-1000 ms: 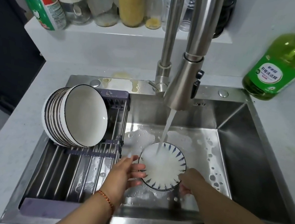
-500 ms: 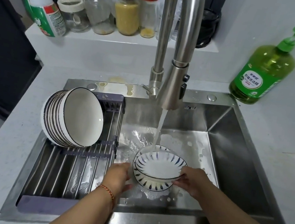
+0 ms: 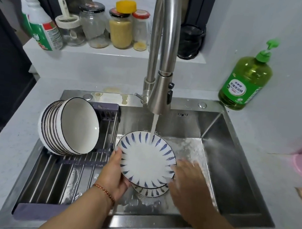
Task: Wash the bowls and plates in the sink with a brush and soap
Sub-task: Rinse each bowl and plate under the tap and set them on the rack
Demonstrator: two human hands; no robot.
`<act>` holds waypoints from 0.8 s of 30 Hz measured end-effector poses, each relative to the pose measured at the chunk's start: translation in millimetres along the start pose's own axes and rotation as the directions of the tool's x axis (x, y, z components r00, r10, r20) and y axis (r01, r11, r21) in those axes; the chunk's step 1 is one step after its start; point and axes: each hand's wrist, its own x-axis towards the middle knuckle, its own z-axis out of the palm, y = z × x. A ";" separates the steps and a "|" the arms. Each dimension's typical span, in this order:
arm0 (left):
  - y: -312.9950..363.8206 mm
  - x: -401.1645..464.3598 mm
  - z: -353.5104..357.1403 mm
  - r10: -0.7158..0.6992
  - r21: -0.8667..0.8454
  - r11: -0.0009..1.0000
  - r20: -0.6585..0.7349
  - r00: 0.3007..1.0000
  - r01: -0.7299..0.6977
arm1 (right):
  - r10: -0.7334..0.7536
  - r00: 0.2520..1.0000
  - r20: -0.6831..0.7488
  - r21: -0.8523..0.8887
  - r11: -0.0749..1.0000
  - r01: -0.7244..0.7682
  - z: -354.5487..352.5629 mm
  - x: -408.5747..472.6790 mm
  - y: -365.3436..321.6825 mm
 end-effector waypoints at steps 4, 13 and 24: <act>5.0 -2.6 5.3 0.066 0.004 0.998 0.016 0.998 -0.066 | -0.209 0.936 0.282 0.191 0.969 0.159 -20.6 -4.4 -21.1; -5.2 -12.0 11.7 0.034 0.182 0.982 0.090 0.995 -0.050 | -0.362 0.802 0.476 0.525 0.848 0.071 -14.5 54.7 -66.0; 0.9 -13.7 -2.1 0.134 0.044 0.990 0.055 0.989 -0.137 | -0.128 0.808 0.575 -0.016 0.986 0.167 -18.7 48.6 -20.4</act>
